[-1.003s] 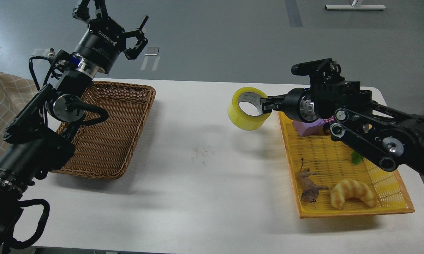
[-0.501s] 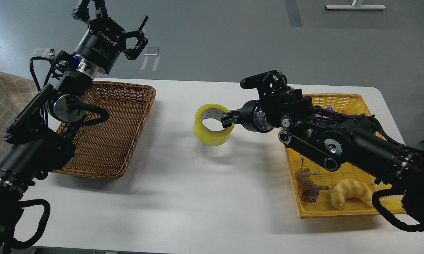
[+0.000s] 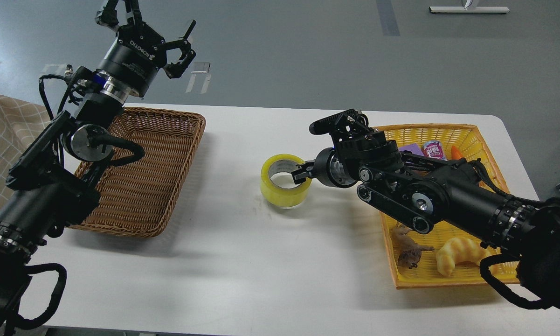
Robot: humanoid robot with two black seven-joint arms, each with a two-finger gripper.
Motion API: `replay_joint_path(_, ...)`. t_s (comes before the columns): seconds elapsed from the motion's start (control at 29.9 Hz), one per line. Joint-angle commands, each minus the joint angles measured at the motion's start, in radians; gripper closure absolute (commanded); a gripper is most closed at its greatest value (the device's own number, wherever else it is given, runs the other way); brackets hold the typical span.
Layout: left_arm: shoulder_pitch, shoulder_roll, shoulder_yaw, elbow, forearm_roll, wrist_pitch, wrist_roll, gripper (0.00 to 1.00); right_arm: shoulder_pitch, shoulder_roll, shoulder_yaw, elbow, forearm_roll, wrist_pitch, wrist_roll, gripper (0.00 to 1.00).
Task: Place and transfer tape with both arms
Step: 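Set the tape roll upright on the table and open the right gripper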
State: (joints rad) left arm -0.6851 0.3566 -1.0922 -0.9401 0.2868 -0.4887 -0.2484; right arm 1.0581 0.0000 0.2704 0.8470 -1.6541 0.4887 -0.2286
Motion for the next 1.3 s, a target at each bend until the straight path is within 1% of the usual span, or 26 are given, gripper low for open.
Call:
replay_joint_path(0.0, 0.001, -0.001, -0.005, 0.000, 0.000, 0.000, 0.000, 0.02, 0.000, 0.000, -0.002, -0.016, -0.001, 0.000, 0.000, 0.93)
replay_joint_path(0.13, 0.001, -0.004, -0.005, 0.000, 0.000, 0.000, 0.000, 0.02, 0.000, 0.000, -0.002, -0.020, -0.001, 0.000, 0.000, 0.91)
replay_joint_path(0.2, 0.001, -0.004, -0.005, 0.000, 0.000, 0.000, 0.000, 0.02, 0.000, 0.000, -0.002, -0.020, 0.000, 0.000, 0.000, 0.86)
replay_joint_path(0.33, -0.001, -0.004, -0.005, 0.000, 0.000, 0.000, 0.000, 0.02, -0.001, 0.000, -0.002, -0.020, 0.000, 0.000, 0.000, 0.85)
replay_joint_path(0.4, 0.001, -0.004, -0.005, 0.000, 0.000, 0.000, 0.000, 0.02, -0.006, 0.000, -0.002, -0.020, 0.000, 0.000, 0.000, 0.79)
replay_joint_path(0.8, -0.001, -0.002, -0.005, 0.000, 0.000, 0.000, 0.000, 0.02, -0.016, 0.000, 0.000, -0.020, 0.000, 0.000, 0.000, 0.78)
replay_joint_path(0.84, -0.001, -0.002, -0.005, 0.000, 0.000, 0.000, 0.000, 0.02, -0.015, 0.000, 0.000, -0.020, 0.000, 0.000, 0.000, 0.68)
replay_joint_path(0.87, -0.001, -0.002, -0.005, 0.000, 0.000, 0.000, 0.000, 0.02, -0.015, 0.000, 0.000, -0.020, 0.000, 0.000, 0.000, 0.62)
replay_joint_path(0.97, -0.001, -0.002, -0.005, 0.000, 0.000, 0.000, 0.000, 0.02, -0.015, 0.000, 0.000, -0.022, 0.000, 0.000, 0.000, 0.49)
replay_joint_path(1.1, -0.001, -0.002, -0.005, 0.000, 0.000, 0.000, -0.002, 0.02, -0.016, 0.000, 0.000, -0.022, 0.000, 0.000, -0.002, 0.47)
replay_joint_path(1.14, -0.001, -0.004, -0.005, 0.000, 0.000, 0.000, 0.000, 0.02, -0.016, 0.000, 0.001, -0.022, 0.000, 0.000, -0.002, 0.44)
replay_joint_path(1.17, -0.001, -0.004, -0.005, 0.000, 0.000, 0.000, 0.000, 0.02, -0.015, 0.000, 0.006, -0.020, 0.004, 0.000, -0.002, 0.33)
replay_joint_path(1.2, -0.001, -0.004, -0.005, 0.000, 0.000, 0.000, 0.000, 0.02, -0.015, 0.000, 0.010, -0.019, 0.007, 0.000, 0.000, 0.25)
replay_joint_path(1.24, -0.001, -0.004, -0.005, 0.000, 0.000, 0.000, 0.000, 0.02, -0.012, 0.000, 0.015, -0.017, 0.011, 0.000, 0.000, 0.11)
replay_joint_path(1.27, -0.001, -0.004, -0.005, 0.000, 0.000, 0.000, 0.000, 0.02, -0.010, 0.000, 0.018, -0.014, 0.014, 0.000, 0.000, 0.07)
